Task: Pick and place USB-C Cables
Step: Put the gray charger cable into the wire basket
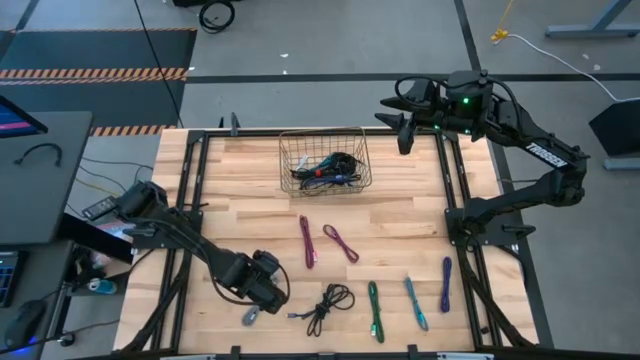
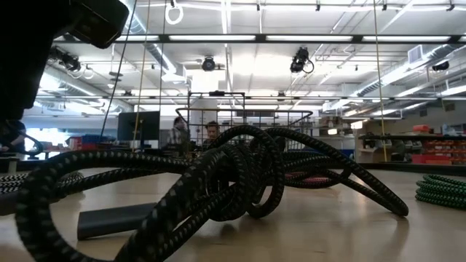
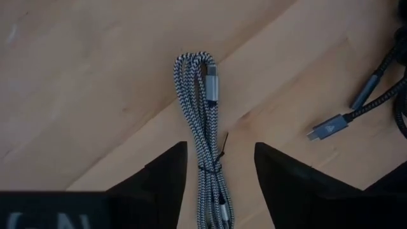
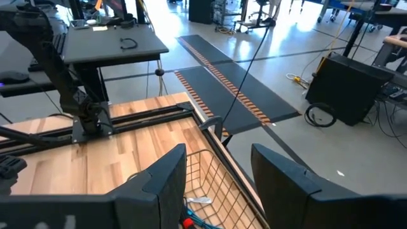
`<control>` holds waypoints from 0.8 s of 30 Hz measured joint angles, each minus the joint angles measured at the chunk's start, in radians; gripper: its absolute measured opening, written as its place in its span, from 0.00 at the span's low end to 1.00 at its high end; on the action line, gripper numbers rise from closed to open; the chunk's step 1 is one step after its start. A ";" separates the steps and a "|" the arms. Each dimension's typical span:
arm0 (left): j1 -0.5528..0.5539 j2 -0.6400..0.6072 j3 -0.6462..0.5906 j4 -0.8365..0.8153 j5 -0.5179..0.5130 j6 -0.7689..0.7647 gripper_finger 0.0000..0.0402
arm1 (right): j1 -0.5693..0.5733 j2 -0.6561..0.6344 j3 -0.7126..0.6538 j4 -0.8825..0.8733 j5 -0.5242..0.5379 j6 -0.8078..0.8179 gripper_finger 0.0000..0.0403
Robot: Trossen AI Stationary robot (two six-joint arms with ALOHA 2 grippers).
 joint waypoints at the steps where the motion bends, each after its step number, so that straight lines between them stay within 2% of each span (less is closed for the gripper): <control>1: 0.000 0.007 0.000 0.003 0.017 0.000 0.48 | 0.000 0.000 0.000 0.000 0.000 0.000 0.45; 5: -0.002 0.060 0.000 0.010 0.103 0.024 0.48 | 0.000 0.000 0.000 -0.001 0.000 0.000 0.45; 9: -0.001 0.099 0.000 0.042 0.142 0.019 0.47 | 0.000 0.000 0.000 -0.001 0.000 0.000 0.45; 24: -0.008 0.177 -0.002 0.077 0.143 0.015 0.47 | 0.000 0.000 0.000 0.005 0.001 0.000 0.45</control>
